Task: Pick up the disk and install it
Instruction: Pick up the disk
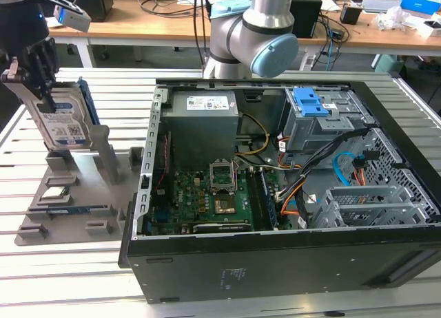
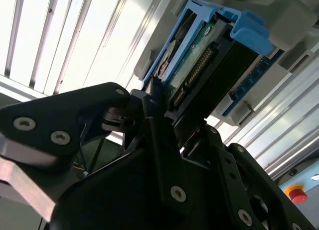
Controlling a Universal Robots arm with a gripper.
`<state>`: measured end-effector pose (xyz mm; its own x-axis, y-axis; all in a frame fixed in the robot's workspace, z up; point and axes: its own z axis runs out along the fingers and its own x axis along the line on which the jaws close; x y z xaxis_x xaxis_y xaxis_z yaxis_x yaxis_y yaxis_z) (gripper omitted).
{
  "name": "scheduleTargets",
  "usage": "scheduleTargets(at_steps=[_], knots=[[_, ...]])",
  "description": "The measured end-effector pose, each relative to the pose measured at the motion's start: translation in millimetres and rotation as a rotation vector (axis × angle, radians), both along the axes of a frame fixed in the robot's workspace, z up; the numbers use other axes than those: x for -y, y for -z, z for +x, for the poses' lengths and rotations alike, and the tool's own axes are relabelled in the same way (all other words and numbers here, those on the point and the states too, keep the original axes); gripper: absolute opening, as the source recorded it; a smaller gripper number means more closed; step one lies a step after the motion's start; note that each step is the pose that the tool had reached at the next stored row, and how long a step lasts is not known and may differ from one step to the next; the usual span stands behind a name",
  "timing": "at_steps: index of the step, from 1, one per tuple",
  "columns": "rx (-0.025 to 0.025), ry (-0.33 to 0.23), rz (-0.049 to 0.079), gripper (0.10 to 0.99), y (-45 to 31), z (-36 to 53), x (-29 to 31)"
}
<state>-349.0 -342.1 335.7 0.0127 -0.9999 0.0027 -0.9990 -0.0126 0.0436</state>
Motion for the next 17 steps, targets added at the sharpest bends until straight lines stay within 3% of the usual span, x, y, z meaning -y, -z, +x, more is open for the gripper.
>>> scheduleTargets(at_steps=[17], knots=[[0.0001, 0.000, 0.000, 0.365, -25.9, 0.7, -2.0]])
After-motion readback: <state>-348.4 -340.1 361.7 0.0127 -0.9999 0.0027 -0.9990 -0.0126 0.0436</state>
